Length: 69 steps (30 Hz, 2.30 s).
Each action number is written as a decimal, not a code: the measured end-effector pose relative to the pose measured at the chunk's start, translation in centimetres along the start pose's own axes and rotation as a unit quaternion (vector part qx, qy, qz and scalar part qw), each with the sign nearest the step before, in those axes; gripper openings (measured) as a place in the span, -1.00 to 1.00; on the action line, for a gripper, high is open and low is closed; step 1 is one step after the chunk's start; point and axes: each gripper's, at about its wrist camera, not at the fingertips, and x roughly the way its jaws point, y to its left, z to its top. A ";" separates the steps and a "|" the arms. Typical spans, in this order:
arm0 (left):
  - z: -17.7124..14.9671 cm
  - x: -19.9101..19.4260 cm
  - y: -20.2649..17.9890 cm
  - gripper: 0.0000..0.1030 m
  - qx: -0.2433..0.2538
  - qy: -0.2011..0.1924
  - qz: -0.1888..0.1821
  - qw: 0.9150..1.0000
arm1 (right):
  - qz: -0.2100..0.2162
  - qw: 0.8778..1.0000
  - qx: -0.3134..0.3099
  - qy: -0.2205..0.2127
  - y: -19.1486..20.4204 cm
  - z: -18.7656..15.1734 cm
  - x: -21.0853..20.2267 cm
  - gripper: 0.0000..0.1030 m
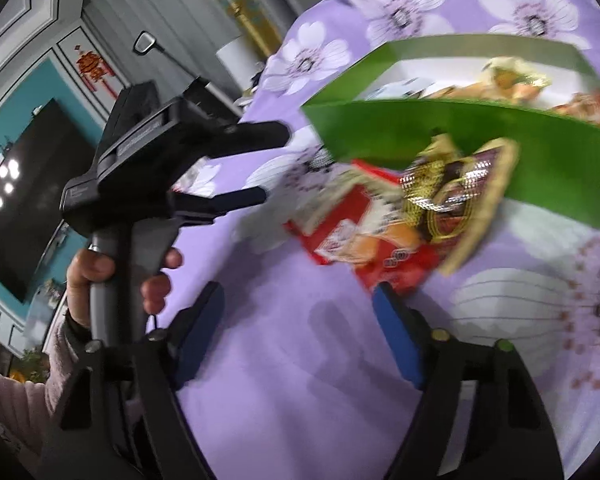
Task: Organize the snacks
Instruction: 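Close the right gripper on the red-and-white packet and lift it, then carry the red-and-white packet into the box and open the right gripper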
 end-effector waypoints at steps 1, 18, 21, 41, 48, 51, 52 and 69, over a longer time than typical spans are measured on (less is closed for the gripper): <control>0.0 0.1 -0.1 0.96 0.004 0.000 0.007 1.000 | -0.001 1.000 -0.005 0.004 0.3 0.0 0.4 0.28; -2.0 2.8 -4.2 0.92 0.082 0.060 -0.044 0.994 | -0.087 0.995 0.049 -0.027 -3.2 0.6 -0.5 0.26; -2.0 3.3 -3.7 0.63 0.065 0.070 -0.054 0.994 | -0.072 0.996 0.056 -0.023 -3.5 1.3 0.2 0.26; -2.6 3.0 -3.3 -0.67 0.077 0.086 0.009 0.993 | -0.076 0.995 0.066 -0.016 -4.8 2.0 0.6 -0.49; -2.8 1.0 -3.5 -0.68 0.086 0.067 -0.001 0.994 | -0.058 0.996 0.058 -0.037 -3.9 1.6 -0.3 -0.62; -3.1 -0.3 -3.4 -0.68 0.076 0.058 -0.023 0.995 | -0.050 0.996 0.054 -0.048 -3.2 1.3 -1.0 -0.64; -3.2 -0.7 -3.5 -0.68 0.076 0.054 -0.024 0.995 | -0.046 0.996 0.052 -0.051 -3.0 1.3 -1.2 -0.64; 1.5 -3.8 -10.3 -0.68 0.142 -0.009 -0.055 0.988 | -0.031 0.987 0.034 -0.152 -2.6 6.2 -6.7 -0.65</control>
